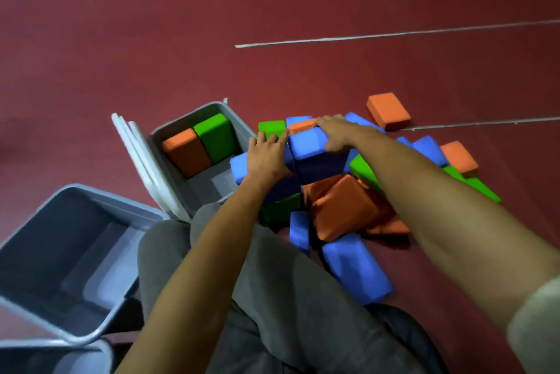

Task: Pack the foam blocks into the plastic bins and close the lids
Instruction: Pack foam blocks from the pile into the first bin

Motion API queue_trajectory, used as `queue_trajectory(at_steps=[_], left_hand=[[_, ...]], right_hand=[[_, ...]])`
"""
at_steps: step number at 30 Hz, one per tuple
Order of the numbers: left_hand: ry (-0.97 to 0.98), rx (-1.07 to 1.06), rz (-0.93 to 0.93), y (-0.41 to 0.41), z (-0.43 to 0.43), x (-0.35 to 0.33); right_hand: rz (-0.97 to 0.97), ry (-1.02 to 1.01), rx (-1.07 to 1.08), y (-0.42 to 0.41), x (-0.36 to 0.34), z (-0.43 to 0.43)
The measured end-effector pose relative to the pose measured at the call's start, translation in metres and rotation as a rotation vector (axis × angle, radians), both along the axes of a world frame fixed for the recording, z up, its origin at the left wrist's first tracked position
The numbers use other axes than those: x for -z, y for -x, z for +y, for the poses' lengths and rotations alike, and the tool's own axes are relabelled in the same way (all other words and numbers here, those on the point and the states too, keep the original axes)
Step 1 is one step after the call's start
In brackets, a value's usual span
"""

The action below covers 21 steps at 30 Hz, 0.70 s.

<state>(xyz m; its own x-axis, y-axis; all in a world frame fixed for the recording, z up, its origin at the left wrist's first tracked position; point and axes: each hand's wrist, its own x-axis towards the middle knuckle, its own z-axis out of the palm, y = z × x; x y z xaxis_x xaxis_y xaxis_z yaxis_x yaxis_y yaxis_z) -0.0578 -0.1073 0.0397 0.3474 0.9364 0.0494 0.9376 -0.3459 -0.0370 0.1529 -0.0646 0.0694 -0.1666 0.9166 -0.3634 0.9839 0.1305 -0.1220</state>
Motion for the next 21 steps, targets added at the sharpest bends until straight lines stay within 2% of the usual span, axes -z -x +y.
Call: queue_trajectory(at_steps=[4,10,21], left_hand=[[-0.025,-0.077,0.044,0.050,0.024,-0.016],[-0.006,-0.180,0.079,0.125,0.066,-0.021],[0.065,-0.302,0.118,0.217,0.186,0.039]], right_hand=[[0.045,-0.039,-0.097,0.052,-0.013,0.035],[0.073,0.025,-0.205,0.130,-0.007,0.097],[0.089,0.026,-0.378,0.230,0.055,0.239]])
